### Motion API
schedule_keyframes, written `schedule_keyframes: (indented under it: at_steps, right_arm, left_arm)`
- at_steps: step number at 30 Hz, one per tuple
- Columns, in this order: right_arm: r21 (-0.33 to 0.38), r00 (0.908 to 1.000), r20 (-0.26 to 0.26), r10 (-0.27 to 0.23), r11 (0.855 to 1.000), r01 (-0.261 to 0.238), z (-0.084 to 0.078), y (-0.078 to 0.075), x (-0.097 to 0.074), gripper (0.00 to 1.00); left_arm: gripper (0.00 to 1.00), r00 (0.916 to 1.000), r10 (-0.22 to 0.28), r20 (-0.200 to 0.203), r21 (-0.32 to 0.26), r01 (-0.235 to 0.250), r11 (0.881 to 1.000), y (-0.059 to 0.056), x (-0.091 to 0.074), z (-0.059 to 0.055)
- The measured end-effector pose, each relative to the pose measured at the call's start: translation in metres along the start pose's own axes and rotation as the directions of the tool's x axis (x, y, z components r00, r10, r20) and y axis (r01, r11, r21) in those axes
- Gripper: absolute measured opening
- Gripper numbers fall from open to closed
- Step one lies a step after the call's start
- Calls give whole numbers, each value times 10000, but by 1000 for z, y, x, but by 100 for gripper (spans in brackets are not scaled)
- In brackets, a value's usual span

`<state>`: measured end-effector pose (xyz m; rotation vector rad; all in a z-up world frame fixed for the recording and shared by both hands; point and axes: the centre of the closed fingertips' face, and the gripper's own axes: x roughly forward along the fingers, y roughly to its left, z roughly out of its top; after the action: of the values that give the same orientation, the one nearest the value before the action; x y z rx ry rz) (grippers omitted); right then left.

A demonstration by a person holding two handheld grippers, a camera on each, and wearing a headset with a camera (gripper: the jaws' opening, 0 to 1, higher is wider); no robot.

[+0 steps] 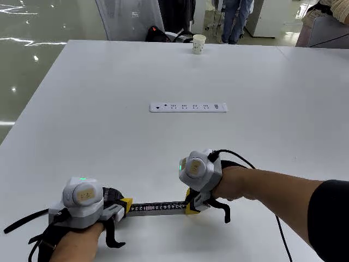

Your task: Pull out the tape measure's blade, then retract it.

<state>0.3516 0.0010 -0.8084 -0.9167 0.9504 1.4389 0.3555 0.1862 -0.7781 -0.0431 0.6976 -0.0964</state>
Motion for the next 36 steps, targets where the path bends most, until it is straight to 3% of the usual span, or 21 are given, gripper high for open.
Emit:
schedule_keyframes:
  at_steps: [20, 23, 36]
  right_arm:
    - [112, 10000, -10, -16, 9999, 16, 6, 0, 4, 10]
    - [-133, 10000, -5, -14, 9999, 13, 6, 1, 4, 10]
    - [159, 9998, 186, -72, 9998, 69, 11, 0, 7, 9]
  left_arm:
    - [62, 10000, 1, -9, -28, -1, 10000, 0, 0, -1]
    - [62, 10000, 7, -16, -27, -8, 10000, -1, -1, -1]
    - [62, 10000, -6, -50, -51, 6, 10000, -1, -1, 0]
